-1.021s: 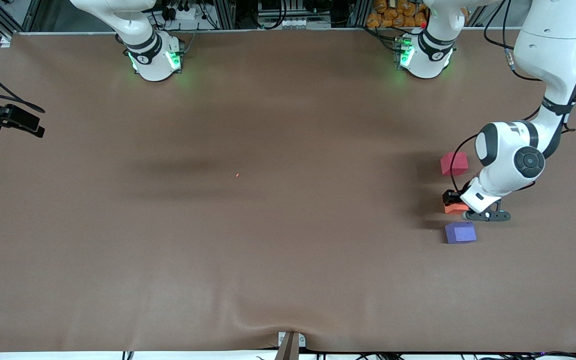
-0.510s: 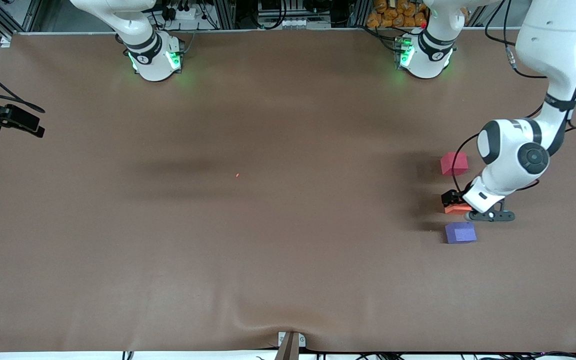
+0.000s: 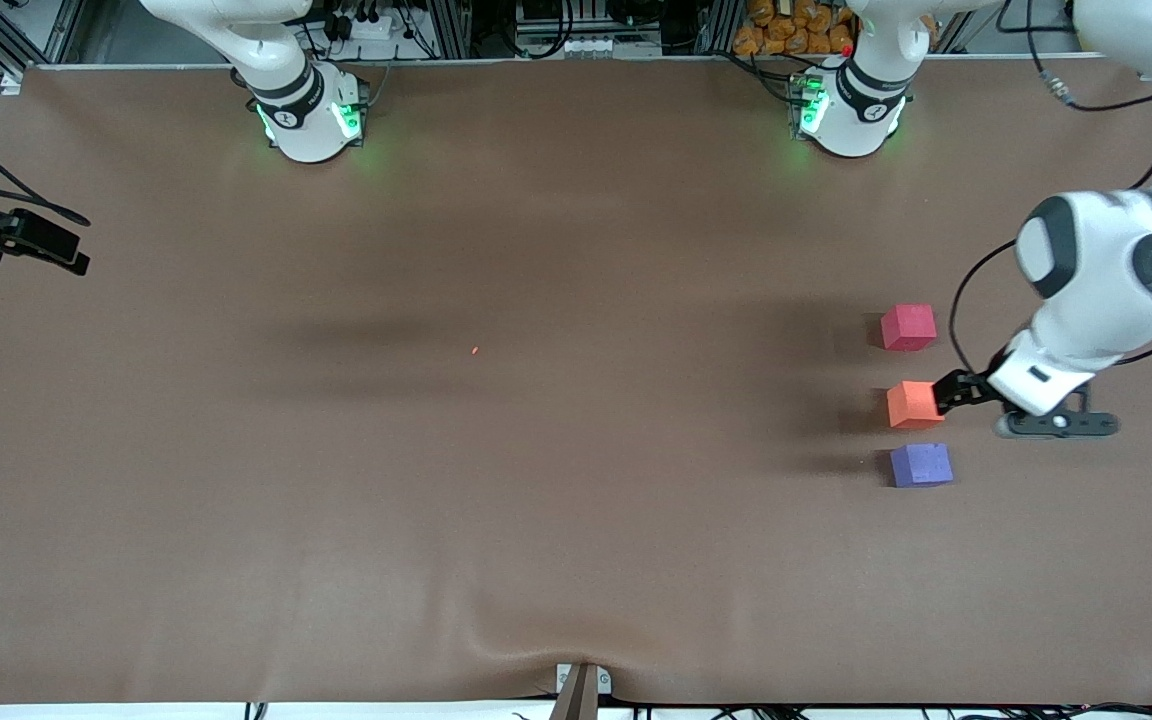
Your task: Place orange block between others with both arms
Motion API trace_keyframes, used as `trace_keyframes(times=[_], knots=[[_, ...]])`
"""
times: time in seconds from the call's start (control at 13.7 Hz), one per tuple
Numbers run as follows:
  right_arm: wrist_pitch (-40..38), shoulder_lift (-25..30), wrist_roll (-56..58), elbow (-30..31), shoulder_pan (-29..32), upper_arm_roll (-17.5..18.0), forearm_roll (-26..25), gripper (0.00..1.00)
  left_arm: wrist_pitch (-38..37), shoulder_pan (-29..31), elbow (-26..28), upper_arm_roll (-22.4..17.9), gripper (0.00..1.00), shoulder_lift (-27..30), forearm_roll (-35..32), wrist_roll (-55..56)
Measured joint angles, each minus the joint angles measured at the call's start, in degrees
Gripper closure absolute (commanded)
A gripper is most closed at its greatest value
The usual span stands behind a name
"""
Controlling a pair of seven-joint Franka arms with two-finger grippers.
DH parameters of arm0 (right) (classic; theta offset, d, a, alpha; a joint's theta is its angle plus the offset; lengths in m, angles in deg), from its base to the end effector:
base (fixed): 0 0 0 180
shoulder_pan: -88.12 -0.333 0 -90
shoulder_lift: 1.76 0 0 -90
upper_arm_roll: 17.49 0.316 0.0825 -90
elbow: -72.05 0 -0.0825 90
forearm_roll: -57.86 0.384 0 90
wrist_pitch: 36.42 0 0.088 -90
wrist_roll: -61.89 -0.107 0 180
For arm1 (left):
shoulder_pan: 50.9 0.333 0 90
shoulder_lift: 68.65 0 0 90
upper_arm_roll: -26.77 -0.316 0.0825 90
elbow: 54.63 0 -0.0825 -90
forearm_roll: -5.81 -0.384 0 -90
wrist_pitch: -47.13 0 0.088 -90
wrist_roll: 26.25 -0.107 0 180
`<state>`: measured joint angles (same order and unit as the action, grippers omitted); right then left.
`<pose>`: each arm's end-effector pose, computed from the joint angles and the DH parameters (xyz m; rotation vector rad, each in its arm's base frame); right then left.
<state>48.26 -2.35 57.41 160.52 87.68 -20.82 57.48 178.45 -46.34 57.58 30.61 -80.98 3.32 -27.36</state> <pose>0.5472 -0.0282 0.6235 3.1245 -0.2018 -0.1195 0.6111 0.0102 0.3788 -3.1137 0.0485 -0.1849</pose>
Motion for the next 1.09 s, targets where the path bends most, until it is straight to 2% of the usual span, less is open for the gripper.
trace_keyframes(times=[0.22,0.36,0.66,0.8,1.09], knots=[[-0.01,0.0,0.0,0.0,0.0,0.0,0.0,0.0,-6.81,-0.05,-4.62,0.07,0.0,3.23,0.0,0.05],[-0.01,0.0,0.0,0.01,0.0,-0.01,0.0,0.0,-13.87,-0.07,-8.16,0.81,0.0,5.14,0.0,0.07],[-0.02,0.0,0.0,0.01,0.0,-0.03,0.0,0.0,-32.37,-0.43,-21.44,2.89,0.0,6.77,0.0,0.1],[-0.03,0.0,0.0,0.02,0.0,-0.04,0.0,0.0,-39.05,-0.44,-25.47,4.6,0.0,7.04,0.0,0.2],[-0.03,0.0,0.0,0.04,0.0,-0.04,0.0,0.0,-42.09,0.02,-27.34,5.45,0.0,9.58,0.0,0.91]])
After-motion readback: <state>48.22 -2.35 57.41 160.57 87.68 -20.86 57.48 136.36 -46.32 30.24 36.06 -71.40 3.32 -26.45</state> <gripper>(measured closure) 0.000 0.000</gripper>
